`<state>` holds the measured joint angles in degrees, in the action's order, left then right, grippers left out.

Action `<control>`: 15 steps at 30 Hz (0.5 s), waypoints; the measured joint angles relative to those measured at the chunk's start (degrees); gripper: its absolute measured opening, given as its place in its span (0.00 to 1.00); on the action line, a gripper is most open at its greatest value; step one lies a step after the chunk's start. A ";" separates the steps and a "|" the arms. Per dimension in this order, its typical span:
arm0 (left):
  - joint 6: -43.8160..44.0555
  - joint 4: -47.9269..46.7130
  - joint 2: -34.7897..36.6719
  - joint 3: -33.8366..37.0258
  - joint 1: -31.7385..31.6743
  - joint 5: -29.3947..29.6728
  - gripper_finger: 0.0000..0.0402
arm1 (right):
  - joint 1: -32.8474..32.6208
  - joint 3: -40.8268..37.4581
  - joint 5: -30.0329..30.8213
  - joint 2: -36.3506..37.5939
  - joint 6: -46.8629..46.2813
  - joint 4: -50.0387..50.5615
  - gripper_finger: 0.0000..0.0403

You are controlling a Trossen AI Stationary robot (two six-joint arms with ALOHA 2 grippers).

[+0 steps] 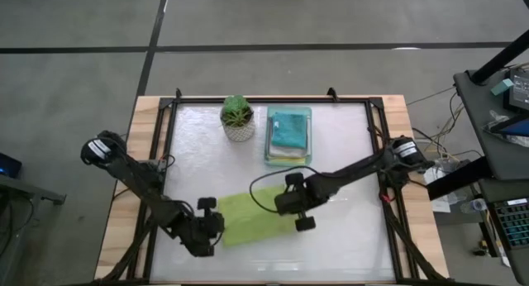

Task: Fold microfiber towels
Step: Fold the green microfiber cloth

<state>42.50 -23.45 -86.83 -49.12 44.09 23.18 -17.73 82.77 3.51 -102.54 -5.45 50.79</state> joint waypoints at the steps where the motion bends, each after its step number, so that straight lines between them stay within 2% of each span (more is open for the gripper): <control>1: 0.99 -2.91 0.40 0.03 -0.35 0.57 0.00 | 0.92 -0.25 0.80 0.00 0.64 -0.25 0.02; 6: 3.61 -11.11 2.43 0.04 -2.14 1.96 0.00 | 4.79 -0.47 4.45 0.00 3.99 -1.14 0.02; 15: 3.39 -12.08 2.50 2.20 -5.35 2.12 0.00 | 9.16 -0.80 4.50 0.00 8.05 -3.89 0.02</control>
<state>45.89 -35.53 -84.33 -46.93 38.74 25.31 -8.57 81.97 8.01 -102.54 2.60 46.90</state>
